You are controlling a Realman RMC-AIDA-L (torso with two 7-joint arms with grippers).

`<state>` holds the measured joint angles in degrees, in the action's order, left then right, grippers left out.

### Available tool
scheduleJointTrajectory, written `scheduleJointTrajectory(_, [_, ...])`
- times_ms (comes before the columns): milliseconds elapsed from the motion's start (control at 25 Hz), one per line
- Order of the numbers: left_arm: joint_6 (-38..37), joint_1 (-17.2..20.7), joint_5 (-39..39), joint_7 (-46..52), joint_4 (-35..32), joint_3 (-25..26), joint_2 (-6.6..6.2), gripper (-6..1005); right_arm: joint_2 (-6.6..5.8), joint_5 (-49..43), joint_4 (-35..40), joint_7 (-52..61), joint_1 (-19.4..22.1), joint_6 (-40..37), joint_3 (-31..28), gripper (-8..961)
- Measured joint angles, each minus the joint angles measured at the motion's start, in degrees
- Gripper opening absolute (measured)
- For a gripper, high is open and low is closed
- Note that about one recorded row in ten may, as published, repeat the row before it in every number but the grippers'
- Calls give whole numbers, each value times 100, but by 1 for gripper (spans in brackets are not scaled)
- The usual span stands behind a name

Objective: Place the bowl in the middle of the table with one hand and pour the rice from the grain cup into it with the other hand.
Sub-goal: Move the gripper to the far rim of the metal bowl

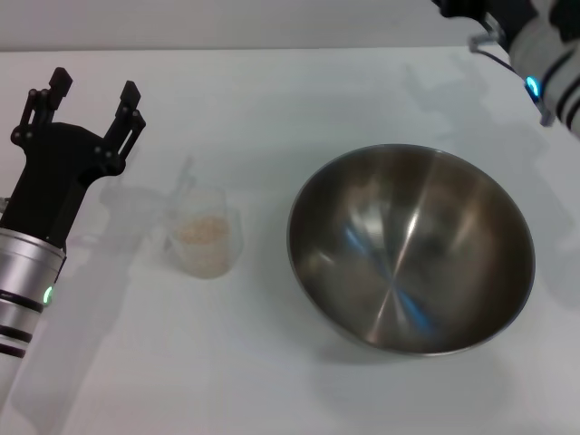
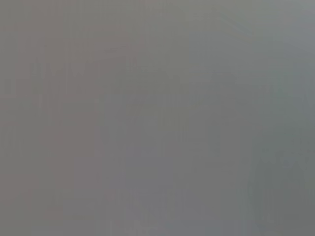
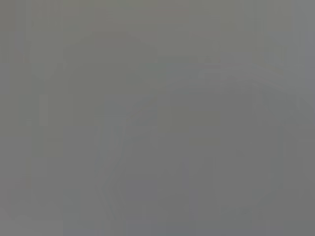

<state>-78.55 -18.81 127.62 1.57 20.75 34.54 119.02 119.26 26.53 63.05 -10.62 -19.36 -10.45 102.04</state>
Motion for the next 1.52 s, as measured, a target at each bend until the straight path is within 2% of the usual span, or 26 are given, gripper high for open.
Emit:
scheduleJointTrajectory(200, [-27,11,-1,-2,-9,17,-2,786,0,10,1483,-1,71,2471,-277,747])
scheduleJointTrajectory(240, [-28,19,-1,-2,-11,40,-2,785,0,10,2015,-2,83,3306,-364,747])
scheduleJointTrajectory(280, [-29,26,-1,-3,-12,69,-2,785,0,10,2015,-2,83,3306,-364,746])
scheduleJointTrajectory(520, [-35,45,-8,23,-12,164,-2,782,-4,11,3422,-14,-2,5761,-768,743])
scheduleJointTrajectory(720, [-38,43,-9,11,-10,167,-1,780,-17,112,4049,-184,-383,7699,-1432,740])
scheduleJointTrajectory(800, [-38,31,-10,11,-9,167,-1,779,-32,298,4067,-351,-648,8426,-1802,739])
scheduleJointTrajectory(840, [-38,26,-9,11,-9,167,-1,779,-39,402,3982,-500,-934,9041,-2101,739])
scheduleJointTrajectory(880, [-39,23,-9,11,-9,167,-1,778,-39,402,3982,-500,-934,9041,-2101,738])
scheduleJointTrajectory(1040, [-45,21,-10,9,-9,167,-1,777,-88,351,3508,-821,-1554,10265,-2594,736])
scheduleJointTrajectory(1280, [-57,30,-9,6,-10,167,-1,774,-98,-97,3105,-1210,-1848,10827,-2732,733])
scheduleJointTrajectory(1520, [-58,38,-9,5,-10,167,-1,771,-91,-294,2536,-1462,-1962,10912,-2731,729])
